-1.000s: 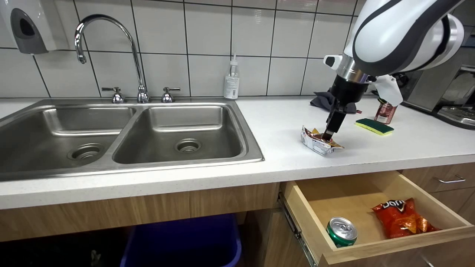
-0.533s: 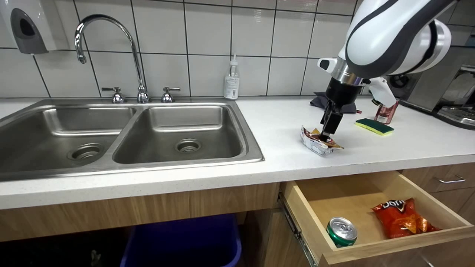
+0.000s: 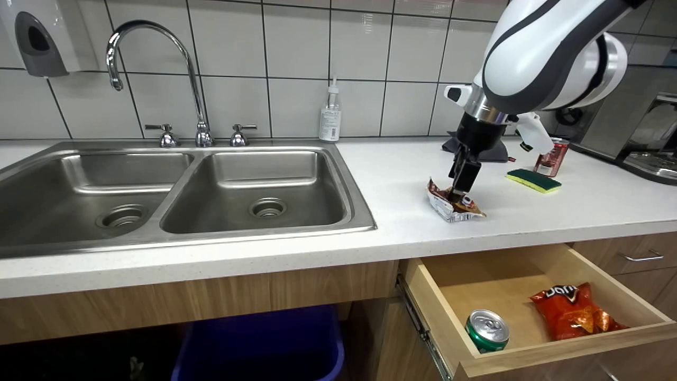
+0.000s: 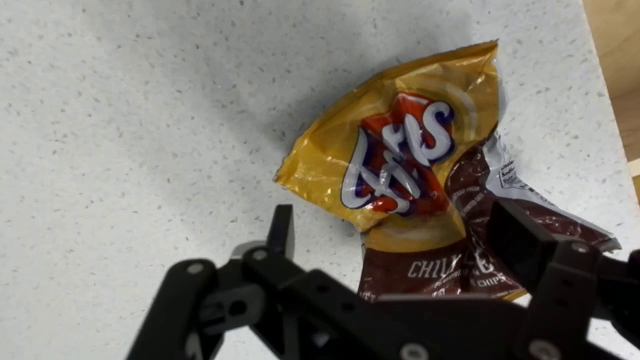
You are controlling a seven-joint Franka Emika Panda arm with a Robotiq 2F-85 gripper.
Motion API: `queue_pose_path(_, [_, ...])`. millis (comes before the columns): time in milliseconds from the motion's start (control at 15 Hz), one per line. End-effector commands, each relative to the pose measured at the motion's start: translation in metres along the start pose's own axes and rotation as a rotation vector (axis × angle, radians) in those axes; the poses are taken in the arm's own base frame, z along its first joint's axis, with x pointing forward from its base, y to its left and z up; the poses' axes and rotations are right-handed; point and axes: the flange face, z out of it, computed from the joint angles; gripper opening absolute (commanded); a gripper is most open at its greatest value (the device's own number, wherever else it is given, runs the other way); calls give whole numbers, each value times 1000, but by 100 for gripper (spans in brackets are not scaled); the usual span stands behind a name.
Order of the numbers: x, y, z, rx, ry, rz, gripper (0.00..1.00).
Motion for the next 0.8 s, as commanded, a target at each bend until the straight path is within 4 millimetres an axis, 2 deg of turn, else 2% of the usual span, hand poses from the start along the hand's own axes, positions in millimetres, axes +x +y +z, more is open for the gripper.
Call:
queue_pose_path(0, [4,13,-2,12,18,-18,100])
queue_pose_path(667, [3,26,3,27,30,-25,98])
queue_pose_path(733, [3,27,3,28,29,-28,74])
